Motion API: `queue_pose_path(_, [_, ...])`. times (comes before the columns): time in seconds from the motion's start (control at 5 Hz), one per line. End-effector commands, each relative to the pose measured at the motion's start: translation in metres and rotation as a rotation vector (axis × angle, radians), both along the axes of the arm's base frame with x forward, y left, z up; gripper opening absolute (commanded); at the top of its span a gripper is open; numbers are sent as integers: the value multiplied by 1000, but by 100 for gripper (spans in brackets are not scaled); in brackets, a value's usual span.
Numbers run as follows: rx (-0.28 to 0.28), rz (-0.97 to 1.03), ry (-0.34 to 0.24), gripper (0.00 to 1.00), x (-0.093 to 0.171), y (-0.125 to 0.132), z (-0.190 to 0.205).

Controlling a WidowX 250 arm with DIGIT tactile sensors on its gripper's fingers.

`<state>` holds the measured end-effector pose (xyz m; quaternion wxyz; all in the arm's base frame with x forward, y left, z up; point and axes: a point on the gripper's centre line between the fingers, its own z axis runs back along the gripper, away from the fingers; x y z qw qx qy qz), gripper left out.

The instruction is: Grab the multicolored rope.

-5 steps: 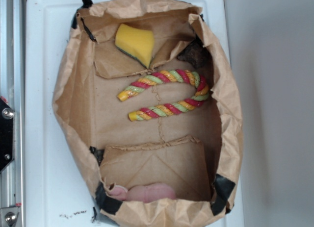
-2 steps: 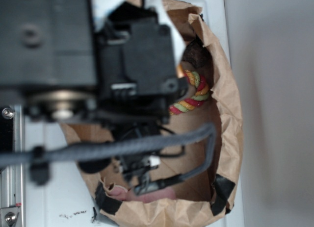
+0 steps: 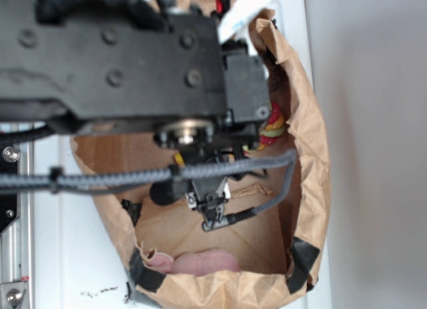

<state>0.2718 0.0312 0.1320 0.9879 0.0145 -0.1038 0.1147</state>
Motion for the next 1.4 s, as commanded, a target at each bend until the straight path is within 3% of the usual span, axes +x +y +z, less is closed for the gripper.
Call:
queue_pose_path(0.0, [-21, -21, -30, 100, -6, 2, -27])
queue_pose_path(0.6, [-88, -26, -34, 100, 17, -18, -37])
queue_pose_path(0.8, [-49, -37, -57, 100, 31, -16, -34])
queue_pose_path(1.2, [-11, -23, -34, 100, 41, -1, -48])
